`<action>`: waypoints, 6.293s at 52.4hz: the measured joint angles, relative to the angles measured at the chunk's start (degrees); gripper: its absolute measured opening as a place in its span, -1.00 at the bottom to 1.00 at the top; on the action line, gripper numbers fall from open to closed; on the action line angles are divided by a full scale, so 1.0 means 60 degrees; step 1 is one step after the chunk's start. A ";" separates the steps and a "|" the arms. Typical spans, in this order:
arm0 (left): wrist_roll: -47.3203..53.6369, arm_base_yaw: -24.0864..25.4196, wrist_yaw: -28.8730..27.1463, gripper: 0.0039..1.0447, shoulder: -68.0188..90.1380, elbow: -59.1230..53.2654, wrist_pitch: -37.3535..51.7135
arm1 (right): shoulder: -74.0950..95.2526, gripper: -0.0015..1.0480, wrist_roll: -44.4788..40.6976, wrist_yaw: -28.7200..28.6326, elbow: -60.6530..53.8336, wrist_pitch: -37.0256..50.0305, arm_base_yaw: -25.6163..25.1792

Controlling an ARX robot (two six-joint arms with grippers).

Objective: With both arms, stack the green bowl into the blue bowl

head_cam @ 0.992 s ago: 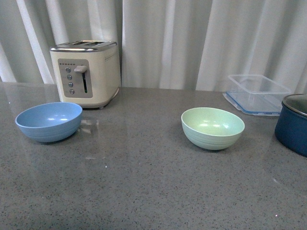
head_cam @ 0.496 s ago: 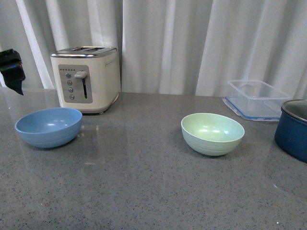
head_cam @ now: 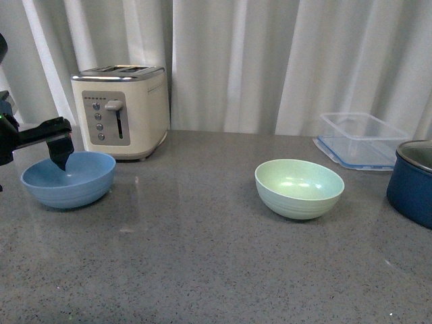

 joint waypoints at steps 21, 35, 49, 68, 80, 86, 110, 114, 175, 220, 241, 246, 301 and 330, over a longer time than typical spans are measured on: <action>-0.0036 0.0029 0.0288 -0.61 0.0404 0.0401 -0.0062 | 0.0000 0.81 0.0000 0.0004 0.0000 0.0000 0.0000; -0.0098 -0.0128 0.0579 -0.94 0.0098 0.0401 -0.0149 | 0.0000 0.81 0.0000 0.0000 0.0000 0.0000 0.0000; -0.0251 -0.1282 0.0659 -0.94 -0.0860 0.0415 -0.0204 | 0.0000 0.81 0.0000 0.0000 0.0000 0.0000 0.0000; -0.0255 -0.3093 0.0317 -0.94 -0.0550 0.0801 -0.0237 | 0.0000 0.81 0.0000 0.0000 0.0000 0.0000 0.0000; -0.0335 -0.3428 0.0004 -0.94 0.0306 0.1013 -0.0288 | 0.0000 0.81 0.0000 0.0000 0.0000 0.0000 0.0000; -0.0401 -0.3508 0.0007 -0.94 0.0608 0.1009 -0.0299 | 0.0000 0.81 0.0000 0.0000 0.0000 0.0000 0.0000; -0.0521 -0.3694 0.0182 -0.58 0.0849 0.0933 0.0193 | 0.0000 0.81 0.0000 0.0000 0.0000 0.0000 0.0000; -0.0364 -0.3694 0.0324 -0.38 0.0586 0.0648 0.0645 | 0.0000 0.81 0.0000 0.0000 0.0000 0.0000 0.0000; 0.3621 -0.1180 0.0903 -0.93 -0.9362 -1.3038 1.0954 | 0.0000 0.81 0.0000 0.0000 0.0000 0.0000 0.0000; 0.3621 -0.0918 0.0954 -0.94 -1.3701 -1.4345 0.8153 | 0.0000 0.81 0.0000 0.0004 0.0000 0.0000 0.0000; 0.3621 -0.0918 0.0973 -0.94 -1.5762 -1.4349 0.6233 | 0.0000 0.81 0.0000 0.0007 0.0000 0.0000 0.0000; 0.3621 -0.0918 0.0973 -0.94 -1.5981 -1.4349 0.5982 | 0.0000 0.81 0.0000 0.0004 0.0000 0.0000 0.0000; 0.3621 -0.0918 0.0969 0.03 -1.8436 -1.4345 0.3461 | 0.0000 0.81 0.0000 0.0004 0.0000 0.0000 0.0000; 0.3646 -0.0918 0.0969 0.88 -1.8440 -1.4345 0.3461 | 0.3829 0.81 0.0525 -0.2506 0.2667 0.0463 0.1763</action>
